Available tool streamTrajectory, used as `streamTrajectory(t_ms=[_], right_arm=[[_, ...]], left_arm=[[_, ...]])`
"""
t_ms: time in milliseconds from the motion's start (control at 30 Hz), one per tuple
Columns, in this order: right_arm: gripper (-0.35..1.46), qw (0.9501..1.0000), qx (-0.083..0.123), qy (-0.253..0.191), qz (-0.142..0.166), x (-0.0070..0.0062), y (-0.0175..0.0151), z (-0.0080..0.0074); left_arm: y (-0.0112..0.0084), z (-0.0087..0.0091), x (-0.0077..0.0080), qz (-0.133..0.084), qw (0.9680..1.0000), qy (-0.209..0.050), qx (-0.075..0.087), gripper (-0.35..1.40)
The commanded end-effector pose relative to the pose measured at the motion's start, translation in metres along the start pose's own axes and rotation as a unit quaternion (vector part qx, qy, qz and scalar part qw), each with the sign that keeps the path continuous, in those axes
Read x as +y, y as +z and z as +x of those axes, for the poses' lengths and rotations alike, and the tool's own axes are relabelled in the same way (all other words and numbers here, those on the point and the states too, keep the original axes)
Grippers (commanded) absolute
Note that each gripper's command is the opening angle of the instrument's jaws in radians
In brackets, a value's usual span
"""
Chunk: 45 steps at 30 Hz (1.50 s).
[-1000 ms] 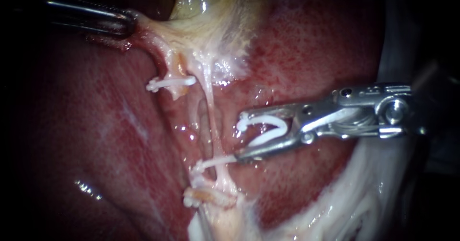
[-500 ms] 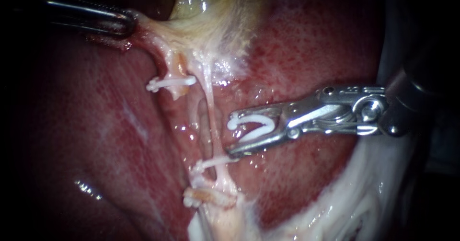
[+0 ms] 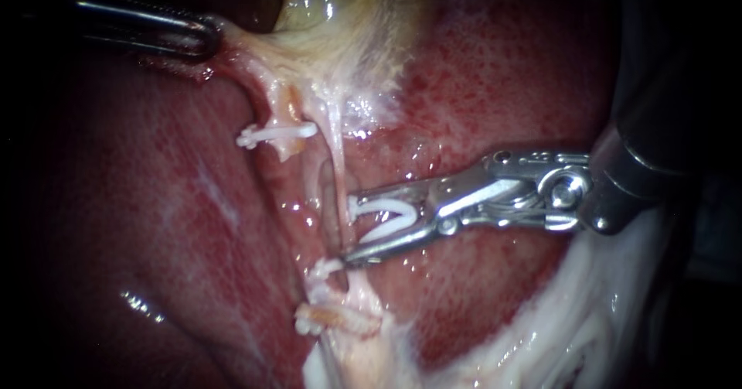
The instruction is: Clipping second clip right tube
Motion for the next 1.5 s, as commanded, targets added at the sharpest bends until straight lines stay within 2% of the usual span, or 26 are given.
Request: streamTrajectory(t_ms=[33, 333, 467, 700, 833, 1067, 1167, 1500], right_arm=[[0.50, 1.0000, 0.001, 0.002, 0.002, 0.0000, 0.0002, 0.0000], [0.50, 0.9997, 0.012, 0.011, 0.016, 0.0001, 0.0016, -0.0001], [0.50, 0.9991, 0.022, 0.019, 0.030, -0.0001, 0.0021, 0.0002], [0.50, 0.9985, 0.028, 0.021, 0.042, -0.0009, 0.0026, 0.0005], [0.50, 0.9983, 0.028, 0.023, 0.046, -0.0019, 0.0025, 0.0005], [0.49, 0.9975, 0.029, 0.027, 0.058, -0.0049, 0.0027, 0.0011], [0.49, 0.9973, 0.032, 0.026, 0.061, -0.0056, 0.0030, 0.0014], [0.45, 0.9962, 0.038, 0.039, 0.067, -0.0052, 0.0033, 0.0014]], left_arm=[[0.0000, 0.0000, 0.0000, 0.000, 1.0000, 0.000, 0.000, -0.35], [0.0001, 0.0000, 0.0000, 0.000, 1.0000, 0.000, 0.000, -0.35], [0.0001, 0.0000, 0.0000, 0.001, 1.0000, 0.000, 0.000, -0.35], [0.0002, 0.0000, 0.0000, 0.001, 1.0000, 0.000, 0.000, -0.35], [0.0001, 0.0000, 0.0000, 0.001, 1.0000, 0.000, 0.000, -0.35], [0.0000, -0.0001, 0.0000, 0.001, 1.0000, 0.000, 0.000, -0.35], [0.0000, -0.0001, 0.0000, 0.001, 1.0000, -0.001, 0.000, -0.35], [0.0001, -0.0001, 0.0000, 0.002, 1.0000, -0.001, 0.000, -0.35]])
